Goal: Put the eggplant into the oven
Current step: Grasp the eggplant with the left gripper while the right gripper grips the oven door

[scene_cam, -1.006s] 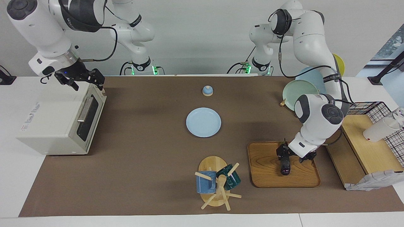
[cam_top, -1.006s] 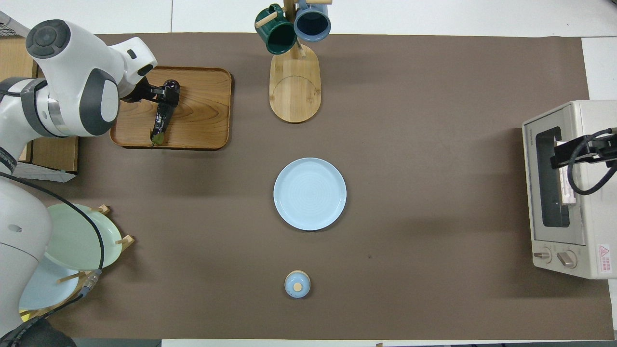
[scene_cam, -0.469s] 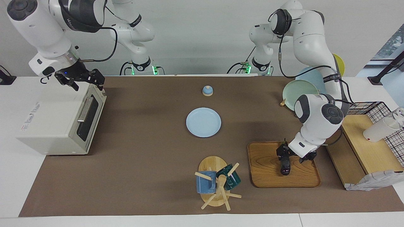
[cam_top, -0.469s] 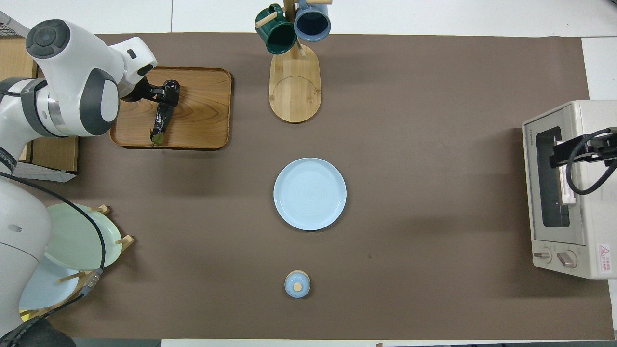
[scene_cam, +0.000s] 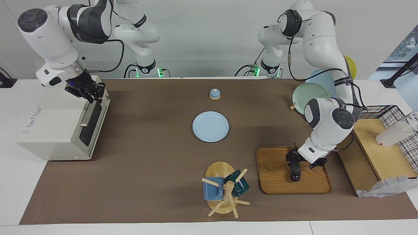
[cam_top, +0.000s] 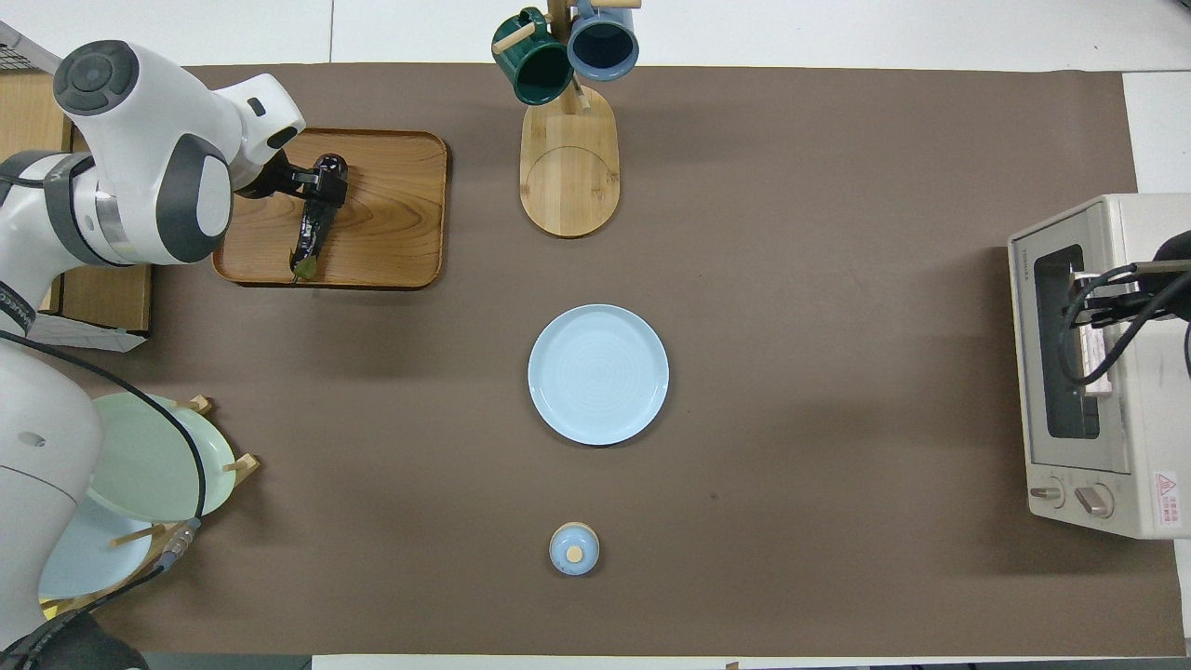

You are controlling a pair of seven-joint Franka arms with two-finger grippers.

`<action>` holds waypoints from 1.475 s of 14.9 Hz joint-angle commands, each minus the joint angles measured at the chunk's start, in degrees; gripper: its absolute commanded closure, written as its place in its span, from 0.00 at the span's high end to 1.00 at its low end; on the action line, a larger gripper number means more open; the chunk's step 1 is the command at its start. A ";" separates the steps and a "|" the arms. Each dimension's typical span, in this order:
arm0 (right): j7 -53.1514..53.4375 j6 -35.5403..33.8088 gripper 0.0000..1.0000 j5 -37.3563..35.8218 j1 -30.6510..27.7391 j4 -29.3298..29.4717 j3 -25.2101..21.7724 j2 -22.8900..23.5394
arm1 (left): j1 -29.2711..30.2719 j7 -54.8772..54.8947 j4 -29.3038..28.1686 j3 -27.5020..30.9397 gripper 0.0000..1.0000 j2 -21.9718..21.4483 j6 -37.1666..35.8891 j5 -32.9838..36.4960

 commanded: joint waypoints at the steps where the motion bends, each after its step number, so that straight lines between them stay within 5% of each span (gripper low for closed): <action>1: 4.03 5.19 0.00 -3.21 0.17 -6.04 -0.10 -0.85 | -0.25 1.08 -2.14 0.43 1.00 -0.24 2.89 0.62; 11: 1.86 7.76 0.00 -12.38 -1.05 -10.88 -0.10 -1.90 | -0.25 3.63 -3.47 0.51 0.99 -0.59 4.13 0.54; 22: -1.40 9.59 0.00 -12.12 -3.34 -11.06 -0.01 -1.81 | -2.71 4.77 -3.12 0.43 0.88 -0.51 4.30 3.61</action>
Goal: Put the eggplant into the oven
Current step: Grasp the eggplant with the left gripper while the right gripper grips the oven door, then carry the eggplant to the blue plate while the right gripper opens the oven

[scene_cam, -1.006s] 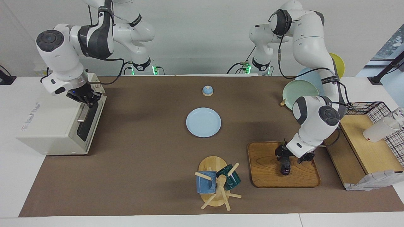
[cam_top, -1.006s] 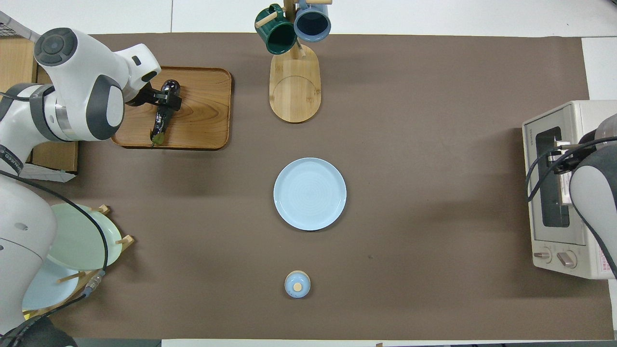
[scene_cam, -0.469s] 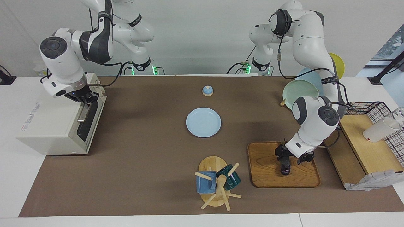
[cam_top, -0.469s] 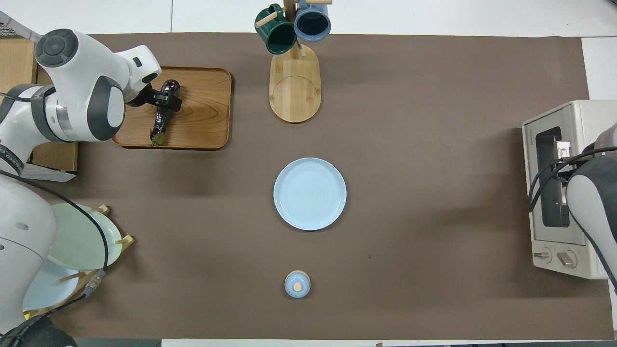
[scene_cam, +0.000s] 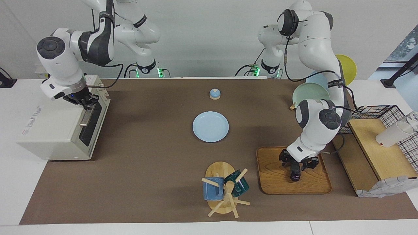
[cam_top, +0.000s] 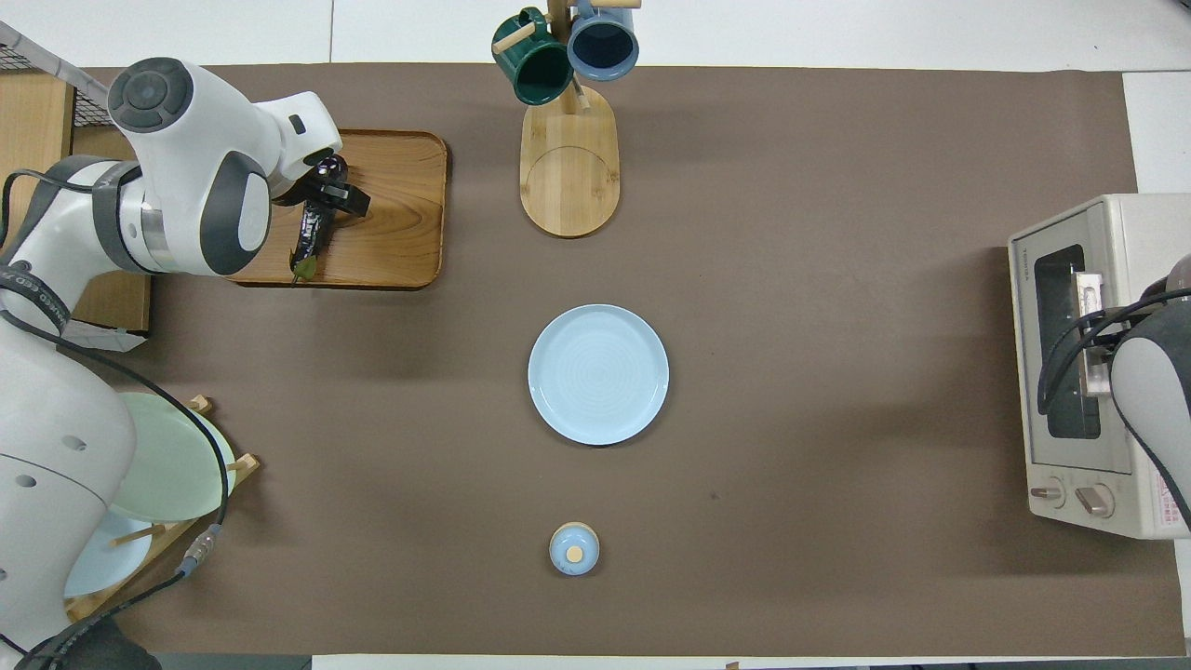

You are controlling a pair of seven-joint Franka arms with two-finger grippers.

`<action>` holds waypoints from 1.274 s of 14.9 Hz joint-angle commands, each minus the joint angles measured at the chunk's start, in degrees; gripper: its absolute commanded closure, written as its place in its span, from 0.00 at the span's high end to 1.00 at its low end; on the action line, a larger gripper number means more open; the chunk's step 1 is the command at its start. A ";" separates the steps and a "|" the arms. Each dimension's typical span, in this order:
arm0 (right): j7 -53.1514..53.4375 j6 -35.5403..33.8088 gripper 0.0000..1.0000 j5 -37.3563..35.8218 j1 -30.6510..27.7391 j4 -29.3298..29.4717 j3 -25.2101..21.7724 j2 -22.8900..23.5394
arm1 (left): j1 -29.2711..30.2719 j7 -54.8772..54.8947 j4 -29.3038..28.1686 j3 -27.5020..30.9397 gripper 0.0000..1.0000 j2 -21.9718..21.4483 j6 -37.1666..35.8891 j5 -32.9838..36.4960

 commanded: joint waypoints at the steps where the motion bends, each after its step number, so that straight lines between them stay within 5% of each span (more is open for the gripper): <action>1: -1.22 3.22 0.00 0.90 -0.88 -2.41 0.28 -1.38 | -0.30 0.98 -0.98 0.55 0.88 -0.54 1.15 1.28; 15: 1.84 27.83 0.00 8.20 6.50 -13.49 0.55 5.20 | -0.04 1.24 -2.30 0.73 0.79 -0.46 4.93 3.65; 17: 2.65 30.98 0.00 9.07 6.60 -13.49 0.55 8.01 | 0.05 1.24 -2.21 0.73 0.55 -0.46 4.75 3.65; 19: 2.73 31.70 0.00 11.26 6.77 -13.23 0.64 10.21 | 0.31 1.24 -2.04 0.73 0.18 -0.46 4.23 3.65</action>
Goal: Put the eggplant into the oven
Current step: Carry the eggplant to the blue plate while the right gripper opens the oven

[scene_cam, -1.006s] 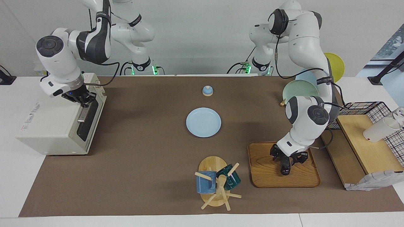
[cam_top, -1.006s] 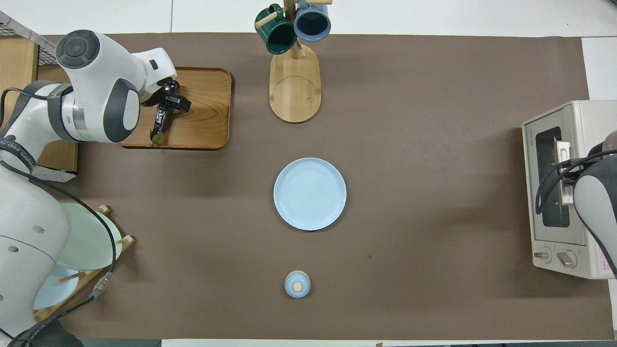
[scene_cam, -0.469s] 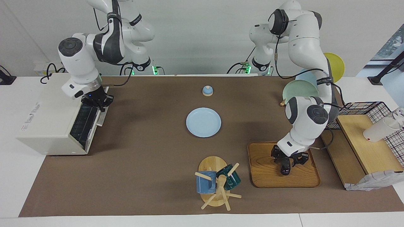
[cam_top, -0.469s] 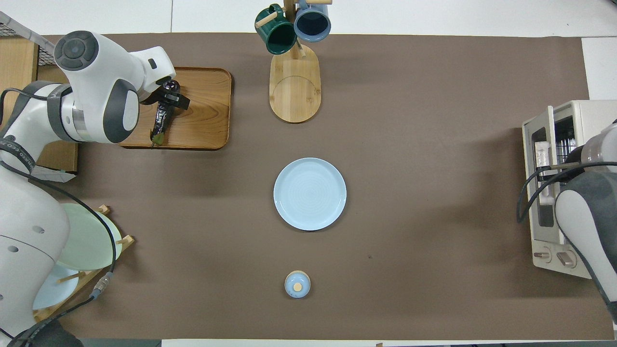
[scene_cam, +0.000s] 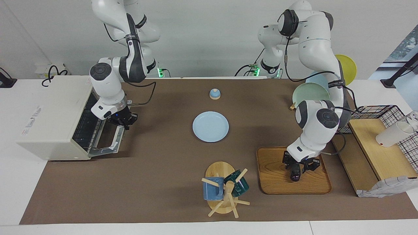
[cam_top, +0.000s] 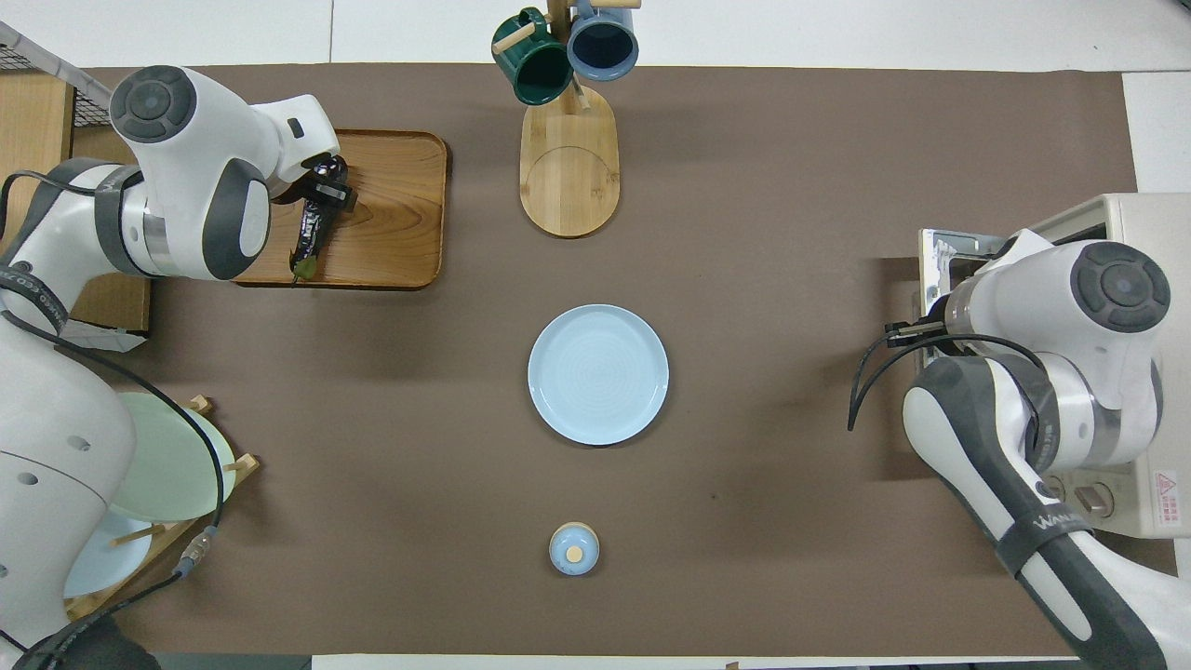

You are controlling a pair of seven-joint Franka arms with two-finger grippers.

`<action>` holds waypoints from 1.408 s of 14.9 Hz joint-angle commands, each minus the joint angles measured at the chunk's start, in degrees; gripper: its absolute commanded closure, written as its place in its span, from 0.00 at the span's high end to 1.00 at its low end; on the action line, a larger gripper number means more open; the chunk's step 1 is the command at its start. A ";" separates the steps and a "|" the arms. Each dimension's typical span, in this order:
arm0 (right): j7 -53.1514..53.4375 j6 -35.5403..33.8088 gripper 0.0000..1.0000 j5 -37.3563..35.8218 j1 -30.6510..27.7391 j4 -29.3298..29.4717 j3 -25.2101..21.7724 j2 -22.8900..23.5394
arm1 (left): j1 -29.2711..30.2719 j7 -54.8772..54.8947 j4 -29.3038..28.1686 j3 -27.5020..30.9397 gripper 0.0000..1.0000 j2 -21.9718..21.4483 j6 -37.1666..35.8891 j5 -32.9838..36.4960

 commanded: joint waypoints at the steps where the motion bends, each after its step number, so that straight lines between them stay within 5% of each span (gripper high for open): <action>1: -0.92 3.78 0.00 1.13 -1.83 1.63 -1.21 4.06 | 0.18 0.38 -0.60 0.26 0.00 -0.55 0.65 1.46; 5: 3.19 3.44 0.00 2.64 0.71 2.76 -1.12 4.95 | 0.09 0.29 0.45 0.25 0.00 -0.55 -0.58 0.85; 11: 5.84 -8.08 0.00 2.73 3.53 10.85 -1.12 6.18 | -0.44 -1.37 4.32 0.17 0.00 -3.96 -11.47 -3.28; 12: 6.63 -8.08 0.09 2.73 3.44 10.59 -1.12 6.18 | -0.44 -2.51 4.23 0.17 0.00 -5.37 -13.31 -3.29; 14: 6.73 -8.08 0.58 2.46 3.53 10.59 -1.12 6.18 | -0.70 -4.53 4.15 -0.01 0.00 -8.53 -18.05 -3.90; 18: 6.29 -8.26 0.62 2.02 3.53 10.68 -1.12 6.18 | -5.70 -13.74 3.62 -0.10 0.00 -15.12 -28.16 -5.12; 21: 6.29 -10.10 0.88 1.85 3.62 12.08 -1.03 6.18 | -12.71 -25.94 2.31 -0.18 0.00 -18.64 -32.57 -6.19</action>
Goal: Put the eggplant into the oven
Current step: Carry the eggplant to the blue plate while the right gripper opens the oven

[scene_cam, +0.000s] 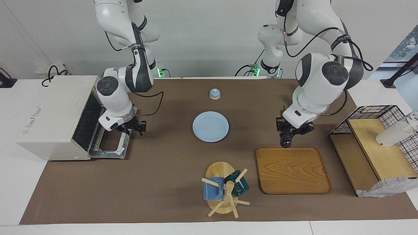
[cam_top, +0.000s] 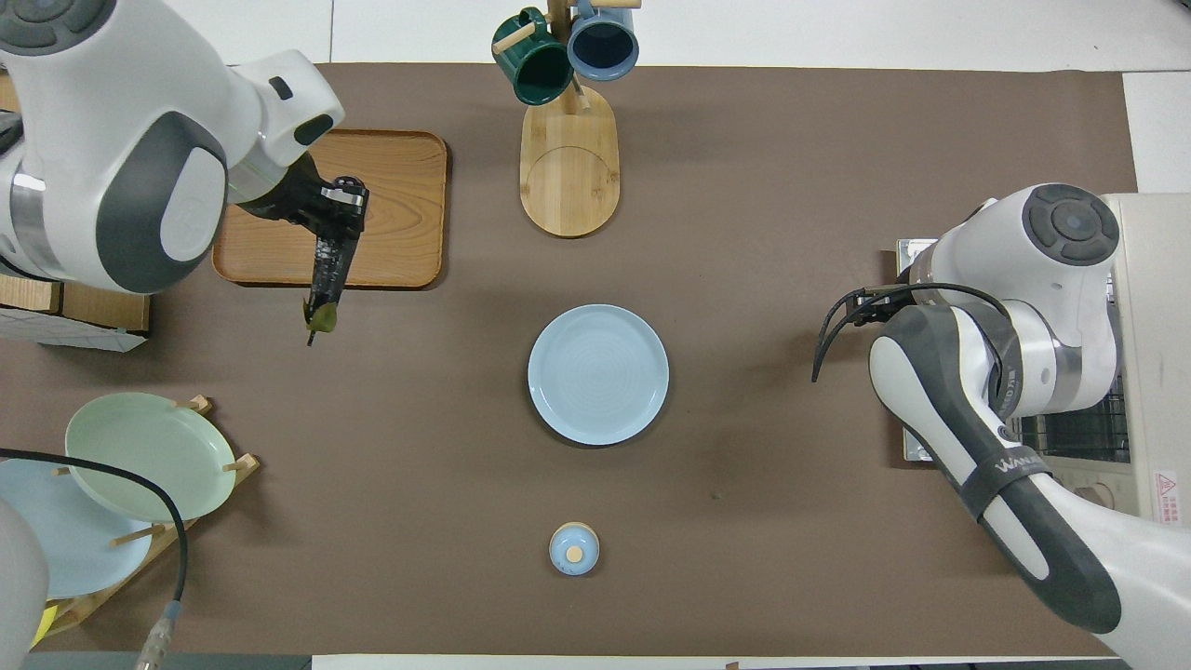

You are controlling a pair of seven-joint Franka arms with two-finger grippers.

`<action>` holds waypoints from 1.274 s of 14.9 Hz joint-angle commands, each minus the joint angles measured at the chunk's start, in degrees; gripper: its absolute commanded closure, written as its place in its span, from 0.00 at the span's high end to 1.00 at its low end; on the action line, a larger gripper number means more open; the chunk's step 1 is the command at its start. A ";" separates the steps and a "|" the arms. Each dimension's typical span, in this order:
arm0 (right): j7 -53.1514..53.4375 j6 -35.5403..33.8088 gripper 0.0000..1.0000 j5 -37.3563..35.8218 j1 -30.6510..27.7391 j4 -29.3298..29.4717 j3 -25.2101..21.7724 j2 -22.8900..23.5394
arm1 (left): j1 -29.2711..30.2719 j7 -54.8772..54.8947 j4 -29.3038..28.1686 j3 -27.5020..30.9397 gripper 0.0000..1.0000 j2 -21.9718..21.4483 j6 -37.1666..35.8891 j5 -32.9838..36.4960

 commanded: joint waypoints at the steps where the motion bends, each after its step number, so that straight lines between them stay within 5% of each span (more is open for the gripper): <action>1: 0.02 -3.50 0.88 -0.29 0.60 3.18 -0.28 0.39 | -7.69 -11.84 -4.64 0.82 0.00 -4.29 -1.60 -1.56; 3: 0.02 -6.14 0.88 -0.47 1.83 5.82 -0.28 0.56 | -12.79 -18.62 -8.69 0.82 0.00 -6.31 0.33 -2.71; 6: -0.07 -12.28 0.88 -1.87 2.01 13.27 -0.19 2.49 | -20.78 -26.72 -21.31 0.82 0.00 -11.22 14.26 -4.21; 9: -0.07 -13.79 0.88 -1.78 3.06 14.18 -0.19 2.67 | -25.90 -30.42 -28.03 0.82 0.00 -10.37 25.53 -4.21; 15: -0.07 -13.71 0.88 -1.79 2.80 14.18 -0.19 2.85 | -26.00 -30.34 -28.05 0.99 0.00 -1.59 34.78 -4.21; 19: -0.07 -13.00 0.89 -1.78 2.45 13.74 -0.19 3.11 | -25.47 -30.08 -27.16 1.00 0.00 -0.17 35.85 -4.12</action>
